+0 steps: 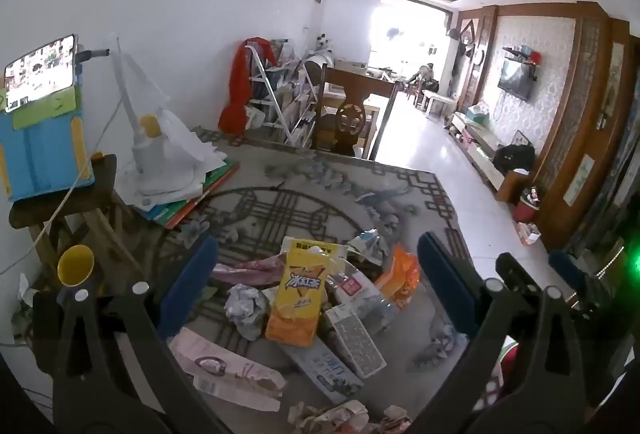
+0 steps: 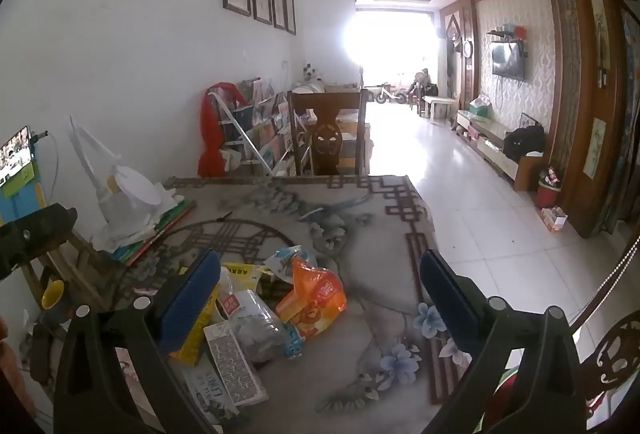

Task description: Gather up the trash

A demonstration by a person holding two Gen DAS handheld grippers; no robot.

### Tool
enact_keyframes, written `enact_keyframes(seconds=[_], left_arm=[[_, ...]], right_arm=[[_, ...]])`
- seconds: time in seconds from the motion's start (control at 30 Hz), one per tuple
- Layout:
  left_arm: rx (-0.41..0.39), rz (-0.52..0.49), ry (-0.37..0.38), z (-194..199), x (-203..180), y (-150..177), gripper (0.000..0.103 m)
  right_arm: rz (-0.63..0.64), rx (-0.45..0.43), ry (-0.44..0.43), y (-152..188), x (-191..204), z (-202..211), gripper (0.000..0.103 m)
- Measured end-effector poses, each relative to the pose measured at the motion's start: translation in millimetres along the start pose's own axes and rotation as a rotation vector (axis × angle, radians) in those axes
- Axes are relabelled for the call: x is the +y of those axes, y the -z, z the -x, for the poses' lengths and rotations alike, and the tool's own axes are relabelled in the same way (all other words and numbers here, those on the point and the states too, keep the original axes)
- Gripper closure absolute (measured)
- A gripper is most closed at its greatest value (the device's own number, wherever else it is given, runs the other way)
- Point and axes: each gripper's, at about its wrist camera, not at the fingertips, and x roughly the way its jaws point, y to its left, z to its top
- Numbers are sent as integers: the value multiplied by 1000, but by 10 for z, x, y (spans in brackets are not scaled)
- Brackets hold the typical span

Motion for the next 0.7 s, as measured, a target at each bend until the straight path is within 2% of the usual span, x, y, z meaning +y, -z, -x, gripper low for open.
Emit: enact_keyframes(seconds=[0.13, 0.17, 0.2, 0.7], left_arm=[[-7, -35, -16, -8, -21, 17, 5], [-10, -25, -20, -6, 33, 41, 5], [-12, -24, -22, -5, 55, 55, 5], [6, -39, -44, -21, 16, 47, 5]], right_arm=[[-5, -6, -1, 9, -10, 28, 7], [-5, -12, 0, 12, -14, 48, 7], [0, 21, 4, 7, -2, -15, 7], [5, -4, 3, -24, 34, -76, 7]])
